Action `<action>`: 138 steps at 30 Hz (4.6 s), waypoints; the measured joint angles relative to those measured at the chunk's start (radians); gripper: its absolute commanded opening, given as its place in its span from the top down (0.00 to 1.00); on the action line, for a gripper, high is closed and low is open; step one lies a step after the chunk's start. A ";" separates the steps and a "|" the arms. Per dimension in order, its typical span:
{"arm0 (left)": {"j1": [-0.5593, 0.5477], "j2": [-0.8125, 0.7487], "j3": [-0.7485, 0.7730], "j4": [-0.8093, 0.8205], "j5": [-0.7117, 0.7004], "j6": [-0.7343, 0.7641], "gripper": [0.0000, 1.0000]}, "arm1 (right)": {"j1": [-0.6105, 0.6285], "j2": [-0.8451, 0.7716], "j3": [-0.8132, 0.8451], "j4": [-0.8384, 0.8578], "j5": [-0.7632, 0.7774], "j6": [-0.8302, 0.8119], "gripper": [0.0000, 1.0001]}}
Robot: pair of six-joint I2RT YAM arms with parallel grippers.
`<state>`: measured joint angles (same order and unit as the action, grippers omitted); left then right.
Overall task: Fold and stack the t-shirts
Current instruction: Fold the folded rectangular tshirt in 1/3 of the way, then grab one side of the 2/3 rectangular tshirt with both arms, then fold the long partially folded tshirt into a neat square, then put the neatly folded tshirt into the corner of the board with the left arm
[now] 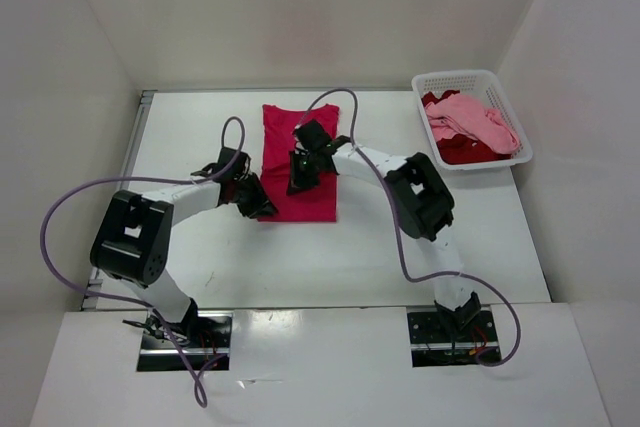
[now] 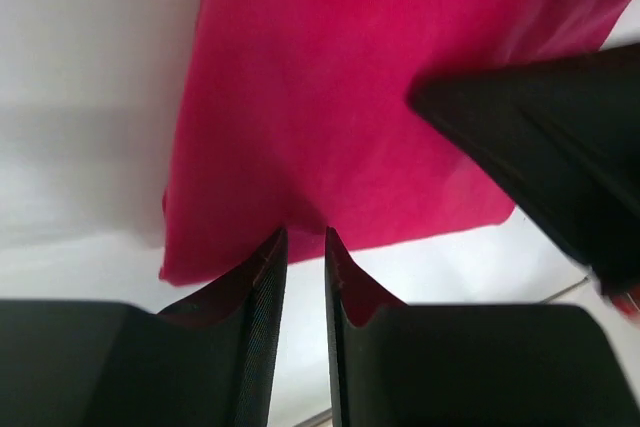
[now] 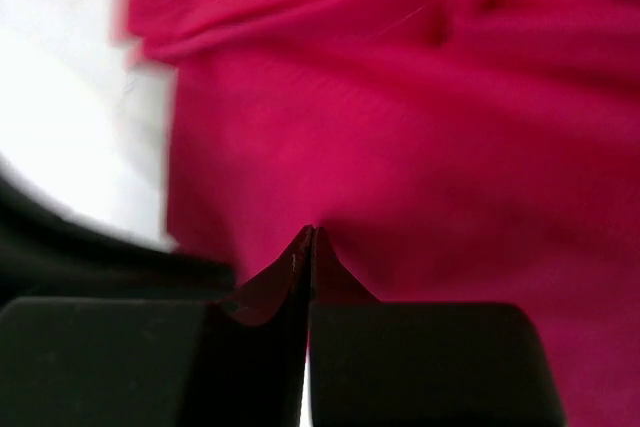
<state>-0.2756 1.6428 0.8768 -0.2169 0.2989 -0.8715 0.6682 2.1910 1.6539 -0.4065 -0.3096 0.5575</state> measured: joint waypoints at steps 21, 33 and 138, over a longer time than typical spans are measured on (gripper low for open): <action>0.027 -0.231 0.009 -0.074 -0.040 0.005 0.53 | -0.214 -0.094 -0.016 0.146 0.084 0.104 0.97; 0.149 -0.097 -0.068 -0.076 -0.019 0.045 0.47 | -0.188 -0.523 -0.740 0.234 -0.021 0.164 0.52; 0.625 0.288 0.517 0.009 0.081 0.085 0.21 | -0.263 -0.969 -0.798 0.077 -0.093 0.137 0.47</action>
<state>0.3496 1.9308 1.3937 -0.2077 0.3798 -0.7864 0.4053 1.2224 0.8555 -0.3298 -0.4030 0.6945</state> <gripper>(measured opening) 0.549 0.533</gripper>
